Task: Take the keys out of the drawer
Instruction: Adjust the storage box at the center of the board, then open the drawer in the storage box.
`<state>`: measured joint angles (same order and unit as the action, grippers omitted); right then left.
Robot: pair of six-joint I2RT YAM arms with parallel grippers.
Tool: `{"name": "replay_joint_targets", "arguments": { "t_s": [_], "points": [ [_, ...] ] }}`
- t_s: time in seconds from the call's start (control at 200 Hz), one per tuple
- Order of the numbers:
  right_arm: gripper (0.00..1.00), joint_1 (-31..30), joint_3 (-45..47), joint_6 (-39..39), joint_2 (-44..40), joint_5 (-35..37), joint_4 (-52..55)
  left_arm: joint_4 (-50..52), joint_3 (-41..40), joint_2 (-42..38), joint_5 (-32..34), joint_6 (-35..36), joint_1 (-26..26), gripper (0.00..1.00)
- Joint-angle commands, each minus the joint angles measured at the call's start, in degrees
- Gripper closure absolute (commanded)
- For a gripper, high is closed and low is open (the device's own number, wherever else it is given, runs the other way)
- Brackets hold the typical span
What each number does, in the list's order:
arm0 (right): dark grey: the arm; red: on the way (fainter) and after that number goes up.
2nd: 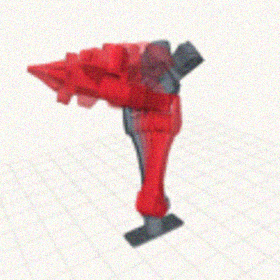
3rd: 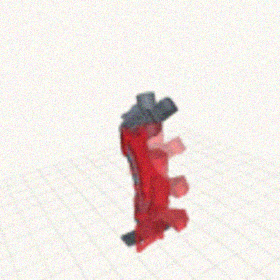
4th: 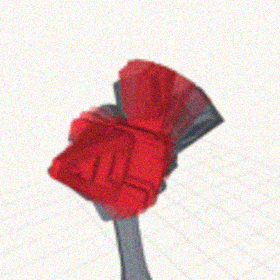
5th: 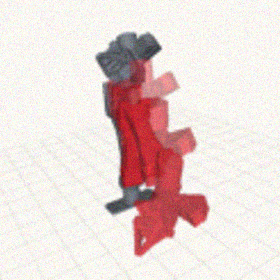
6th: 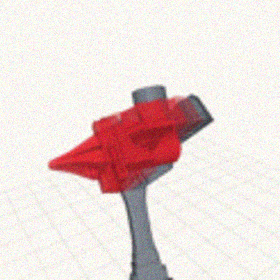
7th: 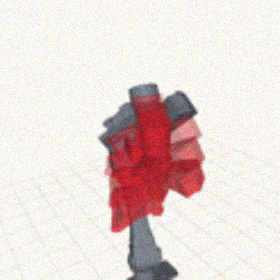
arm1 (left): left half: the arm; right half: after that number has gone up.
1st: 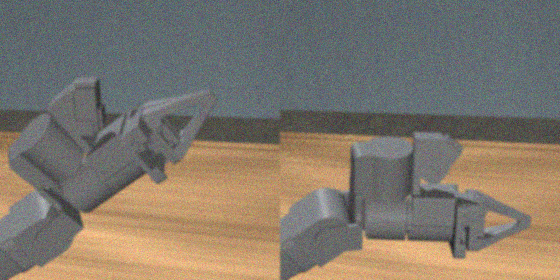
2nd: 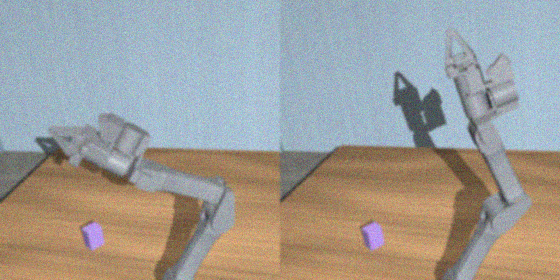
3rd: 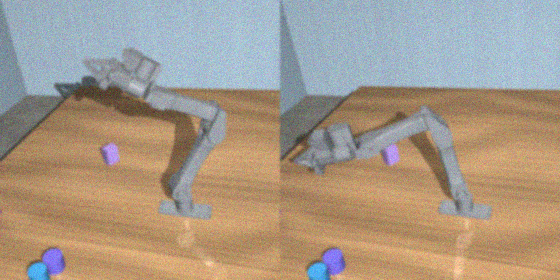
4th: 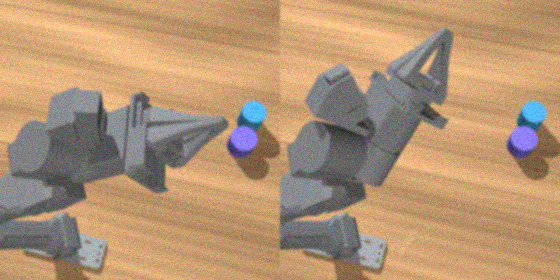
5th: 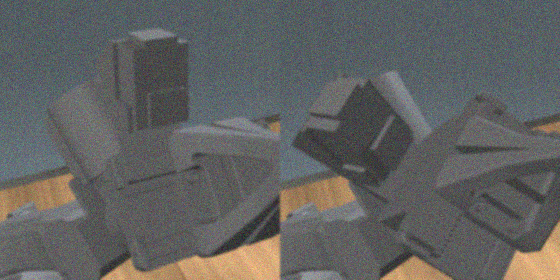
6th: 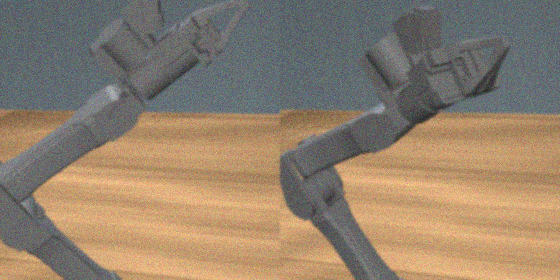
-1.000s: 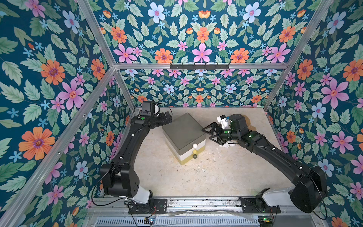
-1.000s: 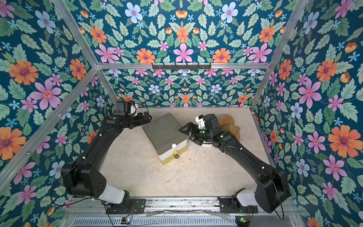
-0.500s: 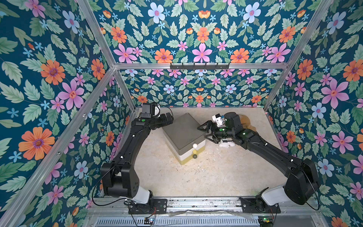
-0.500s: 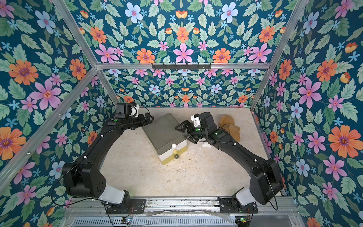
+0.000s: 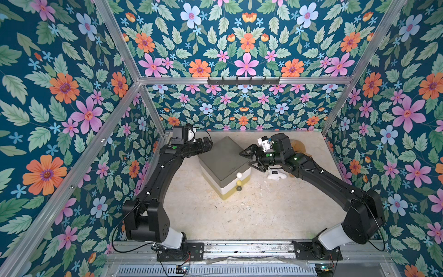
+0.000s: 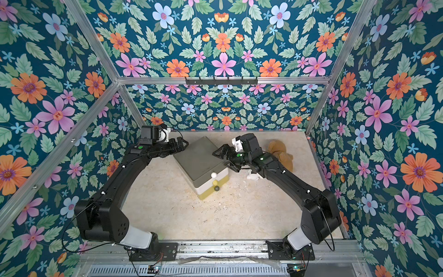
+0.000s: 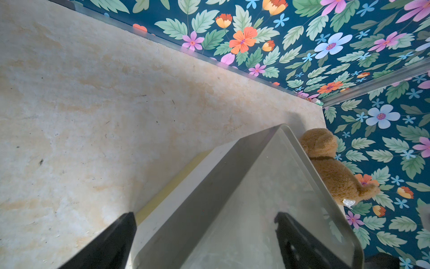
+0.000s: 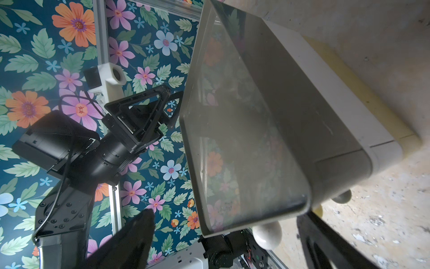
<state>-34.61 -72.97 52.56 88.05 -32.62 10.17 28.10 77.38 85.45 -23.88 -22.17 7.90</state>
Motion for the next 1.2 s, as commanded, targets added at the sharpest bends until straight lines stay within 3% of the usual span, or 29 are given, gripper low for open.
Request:
{"name": "replay_joint_targets", "arguments": {
  "t_s": [0.0, 0.41, 0.805, 1.195],
  "points": [
    [0.01, 0.0, -1.5, -3.2, 0.6, 1.2, -1.5, -1.2, -0.3, -0.4, -0.9, 0.2, -0.1, 0.01],
    [0.01, 0.5, -3.9, -6.0, 1.7, 1.7, 1.4, -0.4, -1.4, -2.1, 1.7, -0.5, -0.1, 0.01],
    [0.01, 0.8, 2.6, -10.1, -8.0, 5.1, 7.5, 1.0, -0.7, -8.0, 9.3, -1.8, -0.3, 0.01],
    [0.01, 1.5, 12.1, -12.1, -14.6, -0.7, 2.1, -4.9, -5.1, -13.0, -3.2, -8.8, 1.7, 0.01]
  ]
}}
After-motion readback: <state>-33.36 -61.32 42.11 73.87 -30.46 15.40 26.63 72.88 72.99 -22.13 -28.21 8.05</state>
